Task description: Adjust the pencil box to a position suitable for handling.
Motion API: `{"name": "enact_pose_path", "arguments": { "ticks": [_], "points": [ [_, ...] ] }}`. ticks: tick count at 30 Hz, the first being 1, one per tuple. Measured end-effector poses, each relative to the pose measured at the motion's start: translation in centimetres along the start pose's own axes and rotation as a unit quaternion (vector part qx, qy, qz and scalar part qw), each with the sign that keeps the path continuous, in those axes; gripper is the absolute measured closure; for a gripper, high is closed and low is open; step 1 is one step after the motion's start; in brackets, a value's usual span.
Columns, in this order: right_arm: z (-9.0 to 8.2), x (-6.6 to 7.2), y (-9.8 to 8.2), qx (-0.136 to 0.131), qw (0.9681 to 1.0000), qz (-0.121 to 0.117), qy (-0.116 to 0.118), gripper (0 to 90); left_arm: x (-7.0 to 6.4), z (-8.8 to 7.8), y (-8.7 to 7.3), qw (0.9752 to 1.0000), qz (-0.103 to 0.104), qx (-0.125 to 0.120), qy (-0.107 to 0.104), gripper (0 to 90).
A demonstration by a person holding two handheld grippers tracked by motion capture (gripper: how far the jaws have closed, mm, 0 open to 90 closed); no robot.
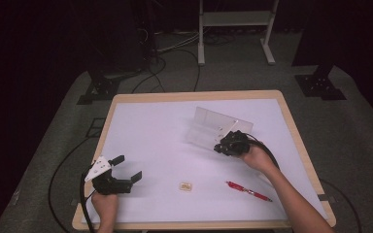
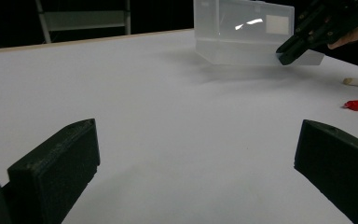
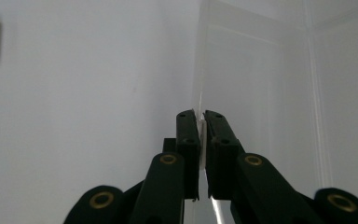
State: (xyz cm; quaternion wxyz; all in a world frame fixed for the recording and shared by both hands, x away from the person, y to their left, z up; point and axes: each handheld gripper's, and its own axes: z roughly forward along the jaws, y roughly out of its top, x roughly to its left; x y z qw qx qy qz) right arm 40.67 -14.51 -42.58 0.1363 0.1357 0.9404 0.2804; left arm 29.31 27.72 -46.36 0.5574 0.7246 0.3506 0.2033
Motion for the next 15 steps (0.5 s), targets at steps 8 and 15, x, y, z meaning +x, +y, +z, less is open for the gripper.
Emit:
{"name": "enact_pose_path", "arguments": {
  "ticks": [8,15],
  "points": [
    [-0.1,1.9,0.9,-0.007,0.9992,-0.031,0.023,84.7,0.0,0.0,0.0,1.0,0.001,0.002,0.0,0.0],
    [0.4,2.9,1.3,-0.008,0.9984,-0.039,0.04,84.7,0.0,0.0,0.0,1.0,0.0,0.001,0.0,0.0]
  ]
}}
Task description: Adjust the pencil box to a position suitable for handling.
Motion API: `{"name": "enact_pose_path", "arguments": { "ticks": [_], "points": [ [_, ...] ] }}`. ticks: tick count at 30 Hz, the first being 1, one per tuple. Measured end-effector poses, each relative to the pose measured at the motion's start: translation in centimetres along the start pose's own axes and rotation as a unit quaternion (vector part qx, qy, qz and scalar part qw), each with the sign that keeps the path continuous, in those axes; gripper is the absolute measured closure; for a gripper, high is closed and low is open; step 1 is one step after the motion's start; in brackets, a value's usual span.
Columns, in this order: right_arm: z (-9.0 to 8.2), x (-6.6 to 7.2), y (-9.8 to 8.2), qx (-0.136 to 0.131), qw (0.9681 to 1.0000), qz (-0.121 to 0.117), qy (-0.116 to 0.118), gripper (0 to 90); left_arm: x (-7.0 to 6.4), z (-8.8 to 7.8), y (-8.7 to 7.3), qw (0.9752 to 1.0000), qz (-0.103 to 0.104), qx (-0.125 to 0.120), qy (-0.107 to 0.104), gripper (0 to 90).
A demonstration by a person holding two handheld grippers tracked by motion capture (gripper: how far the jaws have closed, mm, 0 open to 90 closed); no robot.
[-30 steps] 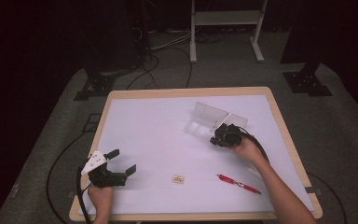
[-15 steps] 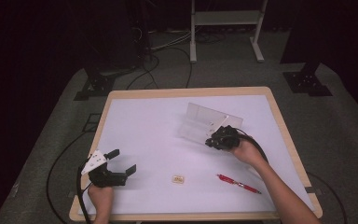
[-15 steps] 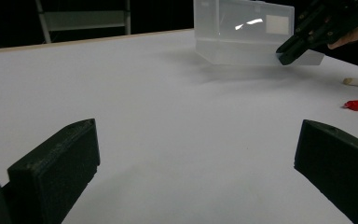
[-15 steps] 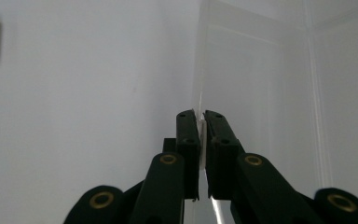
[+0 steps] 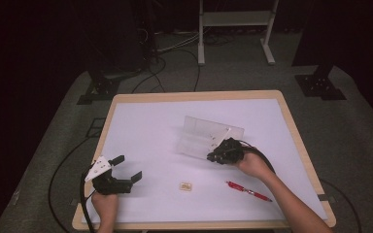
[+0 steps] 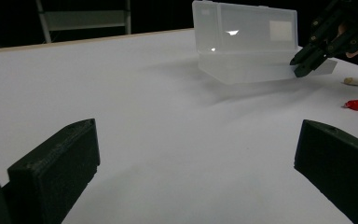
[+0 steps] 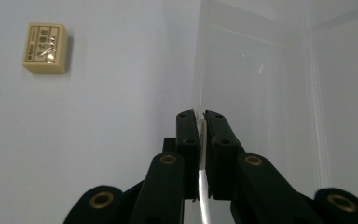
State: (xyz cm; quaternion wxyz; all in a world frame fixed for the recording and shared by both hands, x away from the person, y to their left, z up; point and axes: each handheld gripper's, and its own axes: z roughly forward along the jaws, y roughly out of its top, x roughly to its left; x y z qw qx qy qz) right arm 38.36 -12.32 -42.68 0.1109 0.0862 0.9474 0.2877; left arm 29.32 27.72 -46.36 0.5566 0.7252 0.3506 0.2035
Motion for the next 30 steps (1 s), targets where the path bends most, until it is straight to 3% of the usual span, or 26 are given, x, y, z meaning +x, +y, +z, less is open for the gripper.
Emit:
{"name": "enact_pose_path", "arguments": {
  "ticks": [9,30],
  "points": [
    [1.0,1.0,0.2,-0.001,0.9998,-0.008,0.017,84.6,0.0,0.0,0.0,1.0,-0.001,-0.002,0.0,0.0],
    [2.3,1.1,-0.7,0.015,0.9978,0.032,0.057,84.4,0.0,0.0,0.0,1.0,0.001,-0.001,0.0,0.0]
  ]
}}
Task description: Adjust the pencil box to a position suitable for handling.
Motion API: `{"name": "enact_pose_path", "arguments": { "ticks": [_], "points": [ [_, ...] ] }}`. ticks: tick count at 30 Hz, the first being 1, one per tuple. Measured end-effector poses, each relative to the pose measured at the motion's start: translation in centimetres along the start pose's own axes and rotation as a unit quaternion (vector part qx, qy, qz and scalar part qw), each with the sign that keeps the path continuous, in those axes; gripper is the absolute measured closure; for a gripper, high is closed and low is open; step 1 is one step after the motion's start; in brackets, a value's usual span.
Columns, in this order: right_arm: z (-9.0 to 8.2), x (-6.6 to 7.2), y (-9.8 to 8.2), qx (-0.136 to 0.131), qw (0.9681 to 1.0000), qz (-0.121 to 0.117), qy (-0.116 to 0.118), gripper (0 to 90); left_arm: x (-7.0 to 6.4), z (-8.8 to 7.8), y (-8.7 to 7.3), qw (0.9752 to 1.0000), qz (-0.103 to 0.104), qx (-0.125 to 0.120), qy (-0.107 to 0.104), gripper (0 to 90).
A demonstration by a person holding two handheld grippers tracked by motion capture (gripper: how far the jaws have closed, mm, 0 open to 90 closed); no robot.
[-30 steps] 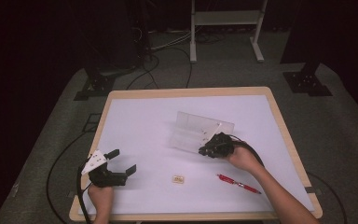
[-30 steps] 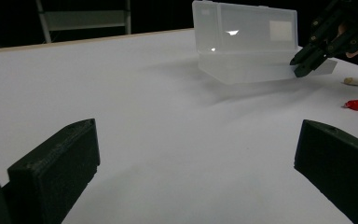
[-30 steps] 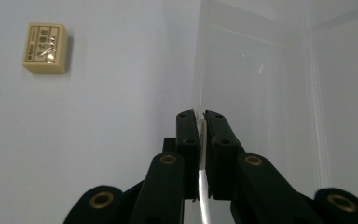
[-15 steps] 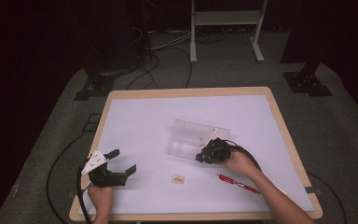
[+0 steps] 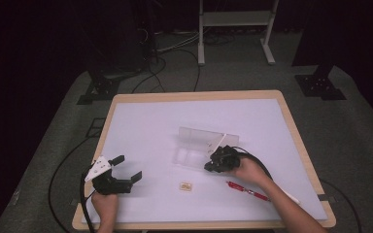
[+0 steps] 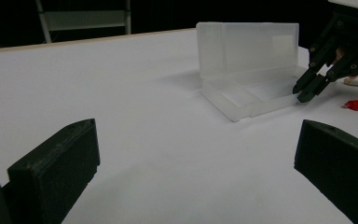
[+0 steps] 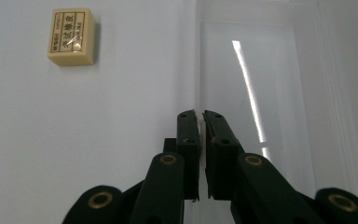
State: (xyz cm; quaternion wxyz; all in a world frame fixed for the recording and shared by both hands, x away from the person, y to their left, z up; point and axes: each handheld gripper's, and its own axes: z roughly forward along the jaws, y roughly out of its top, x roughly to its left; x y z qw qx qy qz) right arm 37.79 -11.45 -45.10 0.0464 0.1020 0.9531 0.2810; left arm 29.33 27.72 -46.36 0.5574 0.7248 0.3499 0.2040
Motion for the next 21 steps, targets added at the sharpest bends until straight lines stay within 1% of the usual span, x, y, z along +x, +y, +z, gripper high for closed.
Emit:
{"name": "enact_pose_path", "arguments": {
  "ticks": [6,8,10,12,14,16,17,20,21],
  "points": [
    [0.1,-0.1,-0.1,0.0,0.9999,0.009,0.011,80.4,0.0,0.0,0.0,1.0,-0.001,-0.001,0.0,0.0],
    [0.0,-0.1,-0.1,-0.004,0.9998,0.015,0.016,76.6,0.0,0.0,0.0,1.0,0.001,0.0,0.0,0.0],
    [0.0,-0.1,-0.1,-0.004,0.9997,0.017,0.015,75.2,0.0,0.0,0.0,1.0,0.0,0.0,0.0,0.0],
    [-0.6,-0.2,-0.1,-0.014,0.9995,0.022,0.016,71.5,0.0,0.0,0.0,1.0,0.0,0.0,0.0,0.0],
    [-0.7,-0.2,-0.1,-0.018,0.9995,0.023,0.014,69.8,0.0,0.0,0.0,1.0,0.0,0.0,0.0,0.0],
    [-1.3,-0.1,-0.2,-0.026,0.9991,0.032,0.012,65.9,0.0,0.0,0.0,1.0,0.0,0.0,0.0,0.0],
    [-1.7,-0.1,-0.3,-0.033,0.9986,0.04,0.007,62.6,0.0,0.0,0.0,1.0,0.0,0.0,0.0,0.0],
    [-2.4,0.1,-0.6,-0.042,0.9979,0.05,0.009,60.2,0.0,0.0,0.0,1.0,-0.001,0.0,0.0,0.0],
    [-2.4,0.1,-0.6,-0.042,0.9979,0.05,0.009,60.2,0.0,0.0,0.0,1.0,-0.001,0.0,0.0,0.0]
  ]
}}
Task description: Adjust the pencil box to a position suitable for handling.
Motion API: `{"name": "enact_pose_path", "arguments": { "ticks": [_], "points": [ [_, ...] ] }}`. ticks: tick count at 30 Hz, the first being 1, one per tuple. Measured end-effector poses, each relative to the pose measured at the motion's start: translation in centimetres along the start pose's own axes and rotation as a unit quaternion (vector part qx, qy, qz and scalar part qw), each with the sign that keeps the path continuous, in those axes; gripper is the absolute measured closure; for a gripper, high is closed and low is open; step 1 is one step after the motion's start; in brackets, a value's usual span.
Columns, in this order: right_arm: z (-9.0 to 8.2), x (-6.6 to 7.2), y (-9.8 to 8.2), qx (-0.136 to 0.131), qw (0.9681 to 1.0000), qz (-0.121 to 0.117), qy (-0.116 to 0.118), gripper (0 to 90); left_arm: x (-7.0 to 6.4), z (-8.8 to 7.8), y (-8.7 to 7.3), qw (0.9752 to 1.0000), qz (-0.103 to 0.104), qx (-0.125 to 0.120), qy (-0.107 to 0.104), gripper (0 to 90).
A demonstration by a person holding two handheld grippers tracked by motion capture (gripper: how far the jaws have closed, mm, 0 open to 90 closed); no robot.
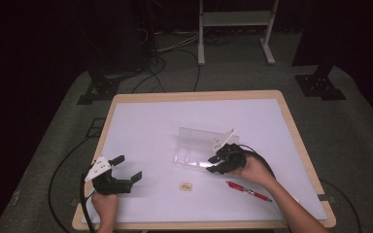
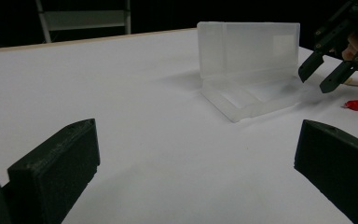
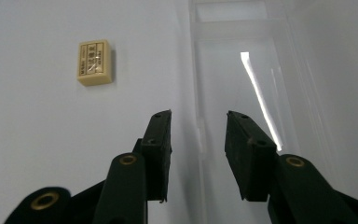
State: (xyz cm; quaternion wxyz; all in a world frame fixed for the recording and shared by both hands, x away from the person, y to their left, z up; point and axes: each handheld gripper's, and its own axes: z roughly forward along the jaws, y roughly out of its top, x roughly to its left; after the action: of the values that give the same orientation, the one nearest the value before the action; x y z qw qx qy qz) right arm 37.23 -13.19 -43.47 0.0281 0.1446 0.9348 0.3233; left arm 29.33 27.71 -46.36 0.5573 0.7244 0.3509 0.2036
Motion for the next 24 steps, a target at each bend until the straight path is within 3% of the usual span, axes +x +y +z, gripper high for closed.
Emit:
{"name": "enact_pose_path", "arguments": {
  "ticks": [5,11,24],
  "points": [
    [-1.0,0.2,-0.7,-0.009,0.9999,0.005,0.001,56.4,0.0,0.0,0.0,1.0,0.002,0.002,0.0,0.0],
    [-2.4,0.6,-2.4,-0.023,0.9992,0.031,0.005,51.0,0.0,0.0,0.0,1.0,0.002,0.004,0.001,0.0],
    [-4.0,1.4,-5.1,-0.027,0.998,0.057,-0.001,49.6,-0.1,0.0,0.0,1.0,0.002,0.005,0.003,0.0]
  ]
}}
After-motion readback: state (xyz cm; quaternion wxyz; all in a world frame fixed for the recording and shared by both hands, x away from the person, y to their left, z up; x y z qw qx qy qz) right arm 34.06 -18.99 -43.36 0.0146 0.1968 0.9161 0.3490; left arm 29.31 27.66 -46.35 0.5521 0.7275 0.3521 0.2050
